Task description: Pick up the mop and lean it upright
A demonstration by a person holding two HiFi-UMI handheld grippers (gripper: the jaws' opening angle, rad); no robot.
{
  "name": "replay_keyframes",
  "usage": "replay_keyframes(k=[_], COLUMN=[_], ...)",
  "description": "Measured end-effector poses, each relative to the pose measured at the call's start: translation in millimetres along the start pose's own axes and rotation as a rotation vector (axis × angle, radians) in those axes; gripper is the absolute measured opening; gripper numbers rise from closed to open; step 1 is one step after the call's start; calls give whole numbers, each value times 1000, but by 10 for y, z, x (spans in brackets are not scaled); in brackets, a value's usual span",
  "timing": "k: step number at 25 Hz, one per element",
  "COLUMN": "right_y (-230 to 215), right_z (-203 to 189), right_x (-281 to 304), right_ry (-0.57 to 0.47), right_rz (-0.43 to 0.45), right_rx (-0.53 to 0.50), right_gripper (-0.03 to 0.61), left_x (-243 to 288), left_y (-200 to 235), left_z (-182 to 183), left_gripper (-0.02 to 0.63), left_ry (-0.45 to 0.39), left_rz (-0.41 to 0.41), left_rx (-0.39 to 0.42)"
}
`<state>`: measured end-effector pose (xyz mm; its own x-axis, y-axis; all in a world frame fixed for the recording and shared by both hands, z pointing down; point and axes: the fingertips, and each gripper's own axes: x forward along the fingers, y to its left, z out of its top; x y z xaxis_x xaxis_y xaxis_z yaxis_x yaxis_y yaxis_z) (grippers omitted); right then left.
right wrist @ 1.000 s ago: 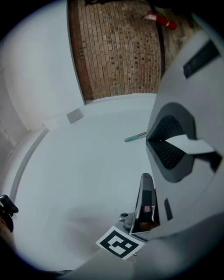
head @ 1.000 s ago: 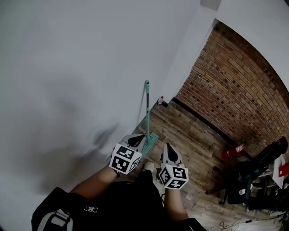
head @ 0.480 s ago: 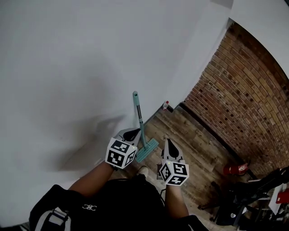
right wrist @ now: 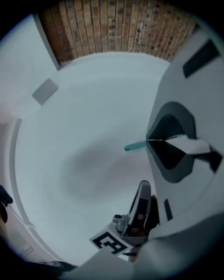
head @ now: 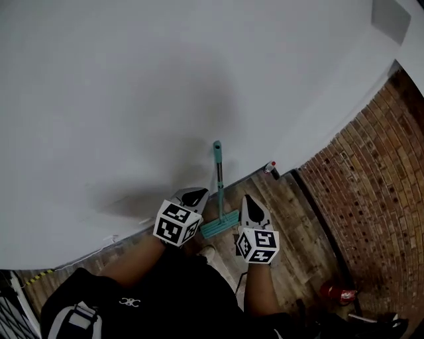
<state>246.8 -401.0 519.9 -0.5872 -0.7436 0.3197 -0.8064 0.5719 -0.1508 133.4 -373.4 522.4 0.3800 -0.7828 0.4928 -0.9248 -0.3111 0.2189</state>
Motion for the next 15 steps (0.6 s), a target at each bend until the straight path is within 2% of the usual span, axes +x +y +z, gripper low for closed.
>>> replay_keyframes(k=[4, 7, 15], right_y=[60, 149, 330], right_z=[72, 143, 266], right_x=[365, 602, 1269], right_ry=[22, 33, 84], right_rz=[51, 110, 164], right_rx=[-71, -88, -203], right_gripper=[19, 112, 112], left_x=[40, 68, 18], left_y=[158, 257, 443], left_z=[-14, 79, 92], left_gripper=[-5, -5, -5], left_ry=[1, -22, -42], left_rz=[35, 56, 81], left_rx=[-8, -26, -57])
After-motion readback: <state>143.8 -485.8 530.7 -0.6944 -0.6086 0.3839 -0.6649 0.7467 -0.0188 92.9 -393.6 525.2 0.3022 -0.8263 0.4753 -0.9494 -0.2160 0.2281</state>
